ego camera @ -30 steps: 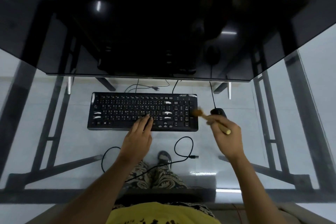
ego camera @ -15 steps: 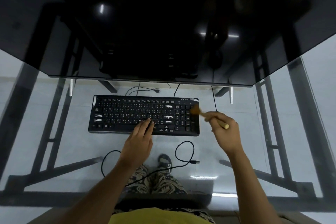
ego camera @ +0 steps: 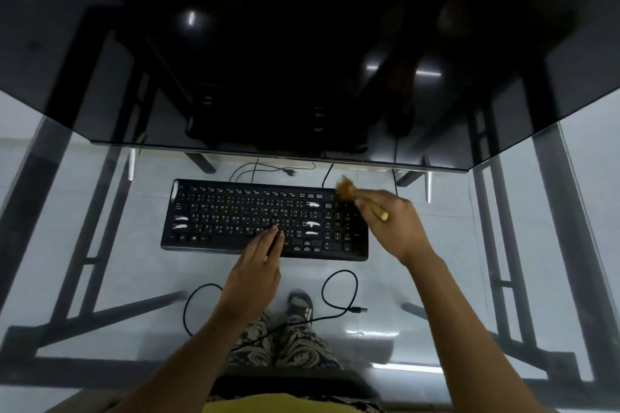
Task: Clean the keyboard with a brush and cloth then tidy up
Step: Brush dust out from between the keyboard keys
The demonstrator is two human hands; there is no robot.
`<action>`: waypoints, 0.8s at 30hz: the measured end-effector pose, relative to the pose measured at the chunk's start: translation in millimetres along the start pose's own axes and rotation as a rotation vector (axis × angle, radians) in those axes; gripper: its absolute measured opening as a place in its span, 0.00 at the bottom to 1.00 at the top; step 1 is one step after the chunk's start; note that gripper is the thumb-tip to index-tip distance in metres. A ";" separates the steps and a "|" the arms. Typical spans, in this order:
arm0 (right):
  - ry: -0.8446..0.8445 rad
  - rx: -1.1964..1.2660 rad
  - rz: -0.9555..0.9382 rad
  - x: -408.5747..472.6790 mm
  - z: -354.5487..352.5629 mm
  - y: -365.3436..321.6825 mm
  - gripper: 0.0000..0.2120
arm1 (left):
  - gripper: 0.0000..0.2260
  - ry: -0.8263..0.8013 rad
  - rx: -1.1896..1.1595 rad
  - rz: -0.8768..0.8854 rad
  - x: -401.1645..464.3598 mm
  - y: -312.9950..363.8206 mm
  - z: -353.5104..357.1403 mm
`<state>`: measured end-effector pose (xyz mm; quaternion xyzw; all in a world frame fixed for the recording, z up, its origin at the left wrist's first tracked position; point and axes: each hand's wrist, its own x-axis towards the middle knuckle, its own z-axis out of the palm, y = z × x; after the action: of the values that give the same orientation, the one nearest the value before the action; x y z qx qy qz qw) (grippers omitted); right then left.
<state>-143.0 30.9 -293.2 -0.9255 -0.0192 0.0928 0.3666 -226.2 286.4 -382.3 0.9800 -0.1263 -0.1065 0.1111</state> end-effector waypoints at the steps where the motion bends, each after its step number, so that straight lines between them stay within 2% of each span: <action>1: 0.010 0.026 -0.014 5.8 -2.8 -1.8 0.11 | 0.23 0.002 0.005 0.001 -0.1 0.1 0.5; 5: -0.276 0.101 0.174 21.7 -17.2 -6.9 0.11 | 0.24 -0.003 0.011 0.006 -1.9 0.2 -0.6; 7: -0.244 0.047 0.149 26.7 -13.2 -6.0 0.11 | 0.24 -0.003 0.007 0.009 -1.8 -0.5 -0.7; 9: -0.105 -0.007 0.065 28.5 -8.4 -5.9 0.10 | 0.24 -0.005 0.004 0.010 -1.6 -1.1 0.4; 11: -0.065 0.043 0.067 27.9 -9.3 -8.8 0.09 | 0.24 -0.007 0.005 0.005 -1.9 -1.3 2.2; 15: -0.350 0.065 0.179 27.8 -14.5 -10.7 0.12 | 0.24 0.003 -0.002 0.007 -2.4 -1.8 3.5; 16: -0.353 0.043 0.171 27.9 -12.1 -10.6 0.12 | 0.24 0.006 0.000 0.009 -2.0 -2.4 3.6; 20: -0.109 0.009 0.063 31.2 -6.9 -10.9 0.09 | 0.24 0.018 -0.003 0.012 -1.6 -2.6 5.3; 24: -0.307 0.067 0.181 35.8 -8.2 -10.7 0.11 | 0.24 0.019 -0.012 0.011 -2.1 -3.2 4.9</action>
<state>-106.0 36.9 -285.7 -0.8858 0.0115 0.2660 0.3801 -228.7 289.1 -387.3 0.9796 -0.1299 -0.0973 0.1186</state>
